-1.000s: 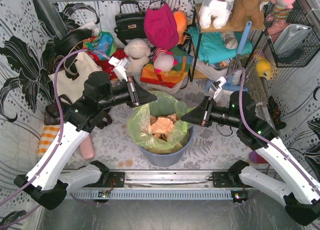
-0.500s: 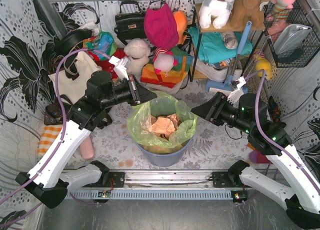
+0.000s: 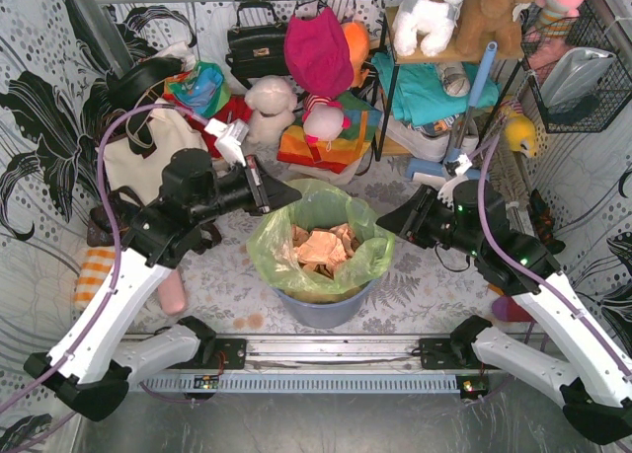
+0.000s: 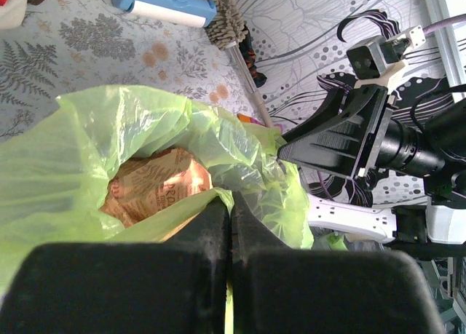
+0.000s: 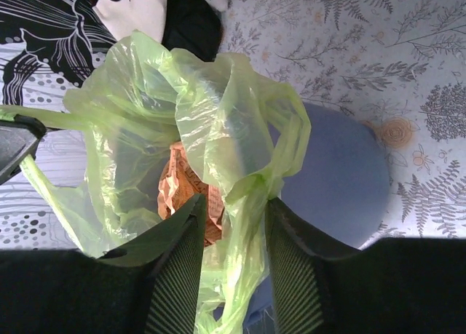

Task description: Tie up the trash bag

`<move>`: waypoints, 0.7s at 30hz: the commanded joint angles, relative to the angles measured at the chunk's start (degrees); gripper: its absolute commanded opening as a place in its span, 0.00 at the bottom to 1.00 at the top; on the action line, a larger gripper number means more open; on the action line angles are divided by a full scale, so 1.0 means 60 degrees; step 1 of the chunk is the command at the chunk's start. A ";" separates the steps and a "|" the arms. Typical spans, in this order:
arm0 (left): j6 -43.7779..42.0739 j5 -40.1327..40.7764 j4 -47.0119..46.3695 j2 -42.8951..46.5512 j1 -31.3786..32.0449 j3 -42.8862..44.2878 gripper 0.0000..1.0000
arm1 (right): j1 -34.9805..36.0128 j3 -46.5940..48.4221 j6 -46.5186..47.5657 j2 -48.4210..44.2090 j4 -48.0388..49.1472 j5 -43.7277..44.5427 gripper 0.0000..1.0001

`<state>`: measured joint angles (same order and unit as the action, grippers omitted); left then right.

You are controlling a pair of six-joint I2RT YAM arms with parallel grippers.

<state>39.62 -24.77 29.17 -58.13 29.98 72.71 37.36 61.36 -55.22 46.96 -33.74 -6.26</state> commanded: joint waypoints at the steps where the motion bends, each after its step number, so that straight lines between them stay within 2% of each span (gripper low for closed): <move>1: -0.0245 0.0402 0.0338 0.0473 -0.0040 -0.0212 0.04 | 0.0027 -0.0017 0.0125 -0.0171 -0.0269 0.0316 0.37; 4: -0.0238 0.0740 0.0658 0.0785 -0.0038 -0.0420 0.04 | 0.0027 -0.0045 0.0299 -0.0068 -0.0295 0.0444 0.28; 8: -0.0276 0.1630 0.1309 0.1003 -0.0030 -0.0399 0.04 | 0.0027 0.0009 0.0502 -0.0003 -0.0220 0.0606 0.02; 9: -0.0368 0.1923 0.1475 0.1007 -0.0036 -0.0344 0.04 | 0.0027 0.0087 0.0566 0.0001 -0.0238 0.0729 0.00; 14: -0.0917 0.2740 0.1669 0.0606 -0.0047 0.0184 0.03 | 0.0027 0.0304 0.0894 -0.0254 -0.0262 0.1168 0.00; 21: -0.1561 0.2048 0.1139 -0.1089 -0.0101 0.1532 0.03 | 0.0027 0.0096 0.0808 -0.0840 -0.0436 0.1480 0.00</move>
<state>34.17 -11.33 40.16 -60.29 29.82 77.03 37.36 61.39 -51.29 44.01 -35.68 0.32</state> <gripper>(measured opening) 0.037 0.003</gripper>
